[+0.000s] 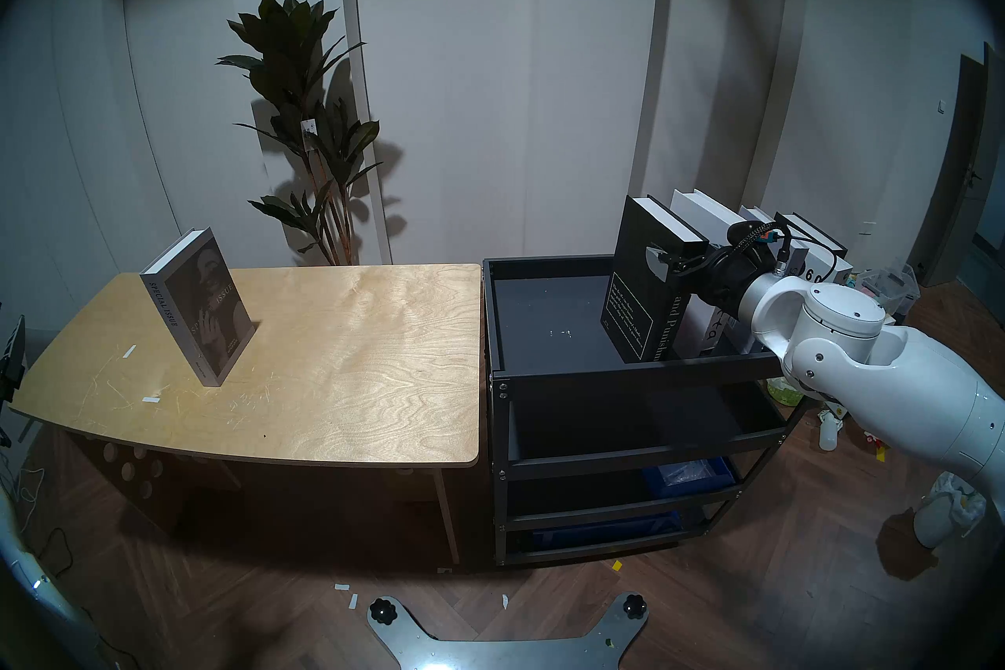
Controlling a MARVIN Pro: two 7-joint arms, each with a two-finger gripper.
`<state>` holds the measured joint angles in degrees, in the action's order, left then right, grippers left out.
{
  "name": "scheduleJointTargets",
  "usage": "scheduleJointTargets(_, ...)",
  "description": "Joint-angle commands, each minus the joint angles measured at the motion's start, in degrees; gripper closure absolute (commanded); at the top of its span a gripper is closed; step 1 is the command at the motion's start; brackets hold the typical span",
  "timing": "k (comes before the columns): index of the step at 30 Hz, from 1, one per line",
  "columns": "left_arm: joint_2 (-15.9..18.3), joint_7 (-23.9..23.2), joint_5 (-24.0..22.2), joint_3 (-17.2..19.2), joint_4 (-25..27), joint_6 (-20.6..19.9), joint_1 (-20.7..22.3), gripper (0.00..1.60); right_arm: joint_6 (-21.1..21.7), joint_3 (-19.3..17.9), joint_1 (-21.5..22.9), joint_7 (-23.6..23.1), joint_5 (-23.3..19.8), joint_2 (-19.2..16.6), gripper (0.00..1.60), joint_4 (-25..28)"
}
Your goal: Move the books from the display table onto the shelf, standing them upright with spines facing out and tallest at one end
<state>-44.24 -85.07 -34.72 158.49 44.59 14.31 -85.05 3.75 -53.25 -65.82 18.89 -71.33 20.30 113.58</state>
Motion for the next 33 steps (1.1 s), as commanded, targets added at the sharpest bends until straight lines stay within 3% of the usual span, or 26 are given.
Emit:
scheduleJointTargets(1, 1.0, 0.1, -0.1, 0.1, 0.8, 0.1, 0.2, 0.0, -1.4, -1.7, 0.9, 0.1, -0.2, -1.1, 0.0, 1.6)
scheduleJointTargets(9, 1.0, 0.1, -0.1, 0.1, 0.8, 0.1, 0.2, 0.0, -3.5, -4.2, 0.7, 1.0, -1.9, -3.9, 0.0, 4.3)
scheduleJointTargets(17, 1.0, 0.1, -0.1, 0.1, 0.8, 0.1, 0.3, 0.0, -7.8, -9.5, 1.4, 2.3, -5.2, -8.8, 0.0, 9.2)
scheduleJointTargets(22, 1.0, 0.1, -0.1, 0.1, 0.8, 0.1, 0.3, 0.0, -10.8, -13.5, 0.2, 4.4, -7.9, -10.6, 0.0, 12.0)
scheduleJointTargets(27, 1.0, 0.1, -0.1, 0.1, 0.8, 0.1, 0.3, 0.0, -12.3, -17.2, -1.8, 8.2, -9.5, -11.6, 0.0, 11.5)
scheduleJointTargets(33, 0.4, 0.1, -0.5, -0.1, 1.5, -0.2, 0.6, 0.0, -13.2, -17.9, -5.0, 9.5, -11.0, -12.5, 0.0, 13.0)
